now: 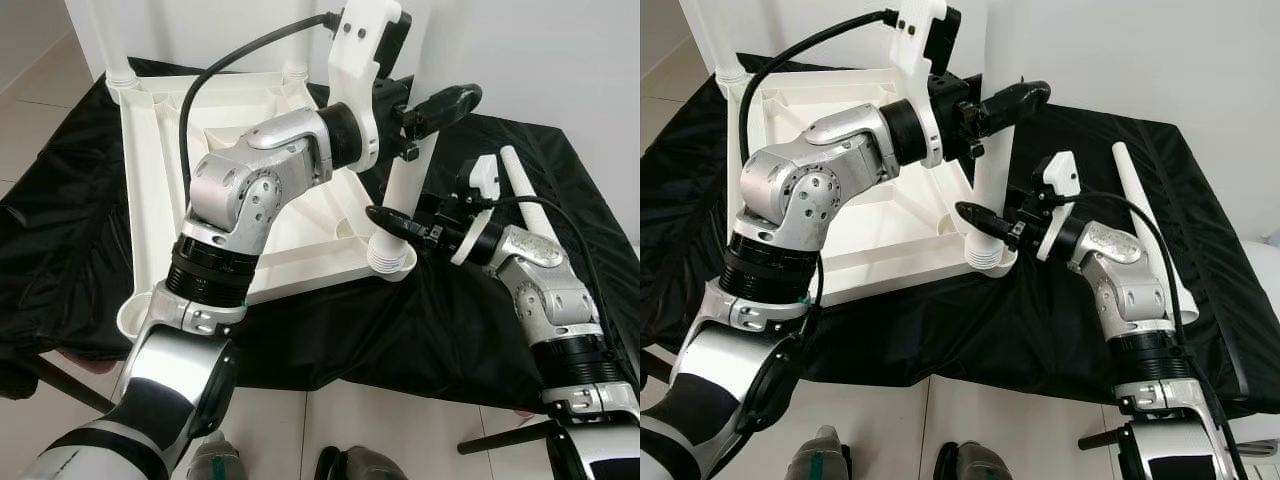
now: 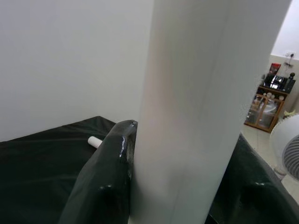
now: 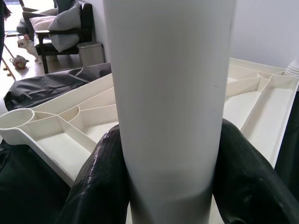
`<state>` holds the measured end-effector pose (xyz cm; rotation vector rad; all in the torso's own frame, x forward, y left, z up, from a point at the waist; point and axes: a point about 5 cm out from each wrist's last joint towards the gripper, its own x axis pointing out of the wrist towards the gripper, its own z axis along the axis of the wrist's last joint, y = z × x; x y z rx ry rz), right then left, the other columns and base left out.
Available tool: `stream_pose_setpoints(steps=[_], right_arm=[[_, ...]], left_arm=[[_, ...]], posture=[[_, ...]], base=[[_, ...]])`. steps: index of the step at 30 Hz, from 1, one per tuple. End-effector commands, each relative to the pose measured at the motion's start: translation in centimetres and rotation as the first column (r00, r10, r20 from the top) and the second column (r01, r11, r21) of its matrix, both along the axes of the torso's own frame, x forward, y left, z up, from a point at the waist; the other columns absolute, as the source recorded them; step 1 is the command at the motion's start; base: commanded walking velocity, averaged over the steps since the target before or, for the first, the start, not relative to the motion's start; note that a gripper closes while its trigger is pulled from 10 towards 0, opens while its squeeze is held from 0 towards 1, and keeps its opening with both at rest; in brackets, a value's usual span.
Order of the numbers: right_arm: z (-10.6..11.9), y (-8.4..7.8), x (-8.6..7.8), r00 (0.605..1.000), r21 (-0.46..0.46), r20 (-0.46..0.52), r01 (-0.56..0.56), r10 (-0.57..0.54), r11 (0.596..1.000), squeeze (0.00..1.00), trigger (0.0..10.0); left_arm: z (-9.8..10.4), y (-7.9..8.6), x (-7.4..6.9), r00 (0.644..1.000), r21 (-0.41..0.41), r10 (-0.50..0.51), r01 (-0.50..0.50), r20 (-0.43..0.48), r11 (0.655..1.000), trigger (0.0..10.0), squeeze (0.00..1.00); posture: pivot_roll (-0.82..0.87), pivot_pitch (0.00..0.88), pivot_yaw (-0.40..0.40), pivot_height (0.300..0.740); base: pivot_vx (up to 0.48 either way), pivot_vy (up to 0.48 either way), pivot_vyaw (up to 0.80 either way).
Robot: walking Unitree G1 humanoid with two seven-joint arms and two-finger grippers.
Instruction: Building children table
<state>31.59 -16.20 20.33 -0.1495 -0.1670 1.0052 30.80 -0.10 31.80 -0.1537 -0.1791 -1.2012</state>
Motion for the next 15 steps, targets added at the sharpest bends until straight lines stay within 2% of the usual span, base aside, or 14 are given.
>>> stream_pose_setpoints(steps=[1,2,4,5,6,7,11,12,15], right_arm=[[0.3,-0.5,0.4,0.999,-0.028,0.015,0.044,-0.044,0.999,0.0,10.0],[0.2,-0.5,0.6,0.998,-0.014,-0.005,0.056,-0.056,0.998,0.0,10.0],[0.3,-0.6,0.7,0.998,-0.003,-0.013,0.064,-0.064,0.998,0.0,10.0],[0.3,-0.6,0.8,0.997,0.004,-0.015,0.078,-0.078,0.997,0.52,10.0],[0.3,-0.6,0.8,0.997,0.004,-0.015,0.078,-0.078,0.997,0.52,10.0],[0.3,-0.6,0.9,0.996,0.013,-0.024,0.085,-0.085,0.996,1.0,10.0],[0.3,-0.5,1.0,0.993,0.012,-0.001,0.12,-0.12,0.993,1.0,10.0],[0.4,-0.3,1.4,0.982,0.035,0.019,0.186,-0.187,0.982,1.0,10.0],[0.5,0.0,1.6,0.972,0.053,0.027,0.23,-0.232,0.972,1.0,10.0]], left_arm=[[0.7,-1.3,-1.2,0.992,0.017,-0.118,0.118,0.046,0.993,0.0,0.0],[0.7,-1.3,-1.1,0.993,0.031,-0.103,0.101,0.051,0.994,10.0,0.0],[0.8,-1.3,-1.1,0.994,0.04,-0.088,0.086,0.061,0.995,10.0,0.0],[0.8,-1.3,-1.0,0.995,0.048,-0.072,0.069,0.069,0.996,10.0,0.0],[0.8,-1.3,-1.0,0.995,0.048,-0.072,0.069,0.069,0.996,10.0,0.0],[1.0,-1.3,-0.9,0.996,0.051,-0.045,0.041,0.08,0.998,10.0,0.0],[1.2,-1.2,-0.6,0.994,0.056,0.016,-0.022,0.106,0.998,10.0,0.0],[1.4,-1.0,-0.2,0.988,0.05,0.085,-0.092,0.129,0.995,10.0,0.0],[1.5,-0.9,0.0,0.981,0.04,0.13,-0.137,0.142,0.99,10.0,0.0]], posture=[[0.08,0.015,-0.104,0.74],[0.08,0.014,-0.105,0.74],[0.08,0.014,-0.105,0.74],[0.08,0.014,-0.106,0.74],[0.08,0.014,-0.106,0.74],[0.08,0.012,-0.108,0.74],[0.08,0.01,-0.109,0.74],[0.08,0.008,-0.113,0.74],[0.08,0.009,-0.114,0.74]], base=[[0.0,0.0,0.0],[0.0,0.0,0.0],[0.0,0.0,0.0],[0.0,0.0,0.0],[0.0,0.0,0.0],[0.0,0.0,0.0],[0.0,0.0,0.0],[0.0,0.0,0.0],[0.0,0.0,0.0]])
